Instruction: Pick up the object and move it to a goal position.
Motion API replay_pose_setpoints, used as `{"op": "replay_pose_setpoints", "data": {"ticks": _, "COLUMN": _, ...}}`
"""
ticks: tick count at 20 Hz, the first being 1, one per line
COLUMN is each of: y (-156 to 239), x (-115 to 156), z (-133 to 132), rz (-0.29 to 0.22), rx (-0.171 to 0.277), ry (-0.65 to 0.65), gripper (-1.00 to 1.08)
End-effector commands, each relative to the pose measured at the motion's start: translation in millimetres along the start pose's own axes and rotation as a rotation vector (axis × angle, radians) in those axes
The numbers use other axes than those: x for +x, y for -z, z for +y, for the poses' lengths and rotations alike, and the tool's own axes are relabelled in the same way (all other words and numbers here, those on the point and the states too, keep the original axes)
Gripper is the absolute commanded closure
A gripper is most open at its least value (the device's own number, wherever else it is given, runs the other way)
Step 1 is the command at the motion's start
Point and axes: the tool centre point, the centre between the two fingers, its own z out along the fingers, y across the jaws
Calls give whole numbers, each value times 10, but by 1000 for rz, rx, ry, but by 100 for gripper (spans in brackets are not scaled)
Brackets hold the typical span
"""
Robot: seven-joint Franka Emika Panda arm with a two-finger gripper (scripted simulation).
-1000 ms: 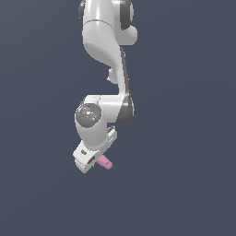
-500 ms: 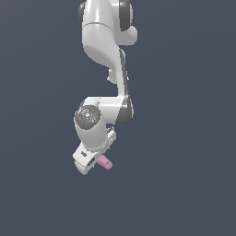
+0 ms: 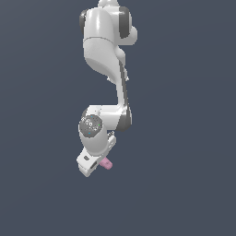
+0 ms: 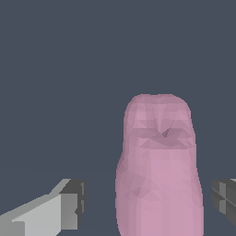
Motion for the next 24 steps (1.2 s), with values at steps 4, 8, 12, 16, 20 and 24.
{"op": "replay_pose_setpoints", "data": {"ticks": 4, "y": -47, "x": 8, "z": 16, "rz": 1, "rx": -2, "ry": 0, "gripper": -92}}
{"op": "replay_pose_setpoints", "data": {"ticks": 8, "y": -44, "x": 9, "z": 17, "rz": 1, "rx": -2, "ry": 0, "gripper": 108}}
{"op": "replay_pose_setpoints", "data": {"ticks": 12, "y": -44, "x": 9, "z": 17, "rz": 1, "rx": -2, "ry": 0, "gripper": 108}}
{"op": "replay_pose_setpoints", "data": {"ticks": 16, "y": -43, "x": 9, "z": 16, "rz": 1, "rx": -2, "ry": 0, "gripper": 108}}
{"op": "replay_pose_setpoints", "data": {"ticks": 20, "y": -22, "x": -12, "z": 11, "rz": 1, "rx": -2, "ry": 0, "gripper": 108}}
{"op": "replay_pose_setpoints", "data": {"ticks": 24, "y": 45, "x": -75, "z": -3, "rz": 1, "rx": -2, "ry": 0, "gripper": 108}}
